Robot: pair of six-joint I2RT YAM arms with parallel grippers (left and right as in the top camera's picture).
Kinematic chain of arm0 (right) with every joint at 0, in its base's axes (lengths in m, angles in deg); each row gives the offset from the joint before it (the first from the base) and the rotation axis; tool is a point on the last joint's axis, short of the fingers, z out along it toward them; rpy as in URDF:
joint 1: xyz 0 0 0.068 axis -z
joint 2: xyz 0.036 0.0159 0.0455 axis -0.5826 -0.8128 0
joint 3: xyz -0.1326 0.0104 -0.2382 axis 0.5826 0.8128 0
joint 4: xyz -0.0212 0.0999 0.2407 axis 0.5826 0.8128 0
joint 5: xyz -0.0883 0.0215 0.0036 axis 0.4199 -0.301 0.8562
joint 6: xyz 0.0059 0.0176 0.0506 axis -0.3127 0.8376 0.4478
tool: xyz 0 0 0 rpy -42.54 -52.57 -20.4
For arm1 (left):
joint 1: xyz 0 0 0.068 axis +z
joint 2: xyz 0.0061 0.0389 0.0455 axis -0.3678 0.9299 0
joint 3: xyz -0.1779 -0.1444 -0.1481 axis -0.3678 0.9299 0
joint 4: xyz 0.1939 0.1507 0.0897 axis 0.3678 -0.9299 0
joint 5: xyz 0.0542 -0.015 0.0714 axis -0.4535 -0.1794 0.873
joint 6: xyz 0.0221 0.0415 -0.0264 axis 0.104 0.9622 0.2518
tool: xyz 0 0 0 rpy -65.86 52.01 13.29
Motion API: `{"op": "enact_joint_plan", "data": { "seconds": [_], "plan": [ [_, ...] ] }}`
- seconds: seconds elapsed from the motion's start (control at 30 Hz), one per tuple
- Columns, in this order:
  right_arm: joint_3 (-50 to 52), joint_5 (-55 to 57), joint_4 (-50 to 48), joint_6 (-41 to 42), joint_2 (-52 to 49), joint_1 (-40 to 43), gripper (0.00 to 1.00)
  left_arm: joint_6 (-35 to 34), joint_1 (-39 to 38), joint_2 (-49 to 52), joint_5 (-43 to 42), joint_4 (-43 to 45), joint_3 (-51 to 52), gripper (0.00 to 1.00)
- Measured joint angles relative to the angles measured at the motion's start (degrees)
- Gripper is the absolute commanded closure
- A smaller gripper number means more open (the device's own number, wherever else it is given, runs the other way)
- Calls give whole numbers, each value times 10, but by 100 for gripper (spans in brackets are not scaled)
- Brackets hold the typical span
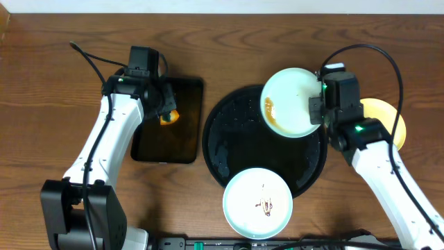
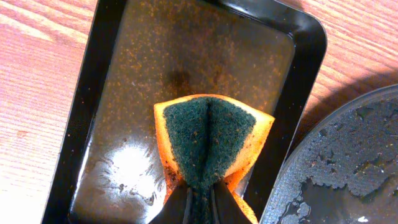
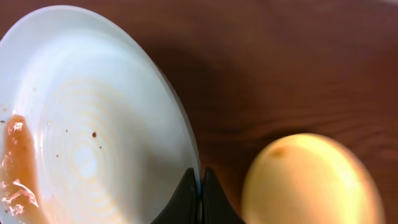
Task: Clean dirty plates on tray and stack at the side
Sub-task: 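Carry the pale blue plate right and stack it on the yellow plate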
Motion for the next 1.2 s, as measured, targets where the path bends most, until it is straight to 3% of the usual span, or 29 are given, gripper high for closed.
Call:
{"op": "enact_joint_plan", "data": {
  "seconds": [0.7,1.03,1.2],
  "plan": [
    [0,291,-48,-214,30,-150,99,0,0,0,-4,4,0,92],
    [0,323,-56,-225,30,-150,99,0,0,0,-3,4,0,92],
    [0,319,-36,-159,30,-125,99,0,0,0,-4,4,0,92]
  ]
}}
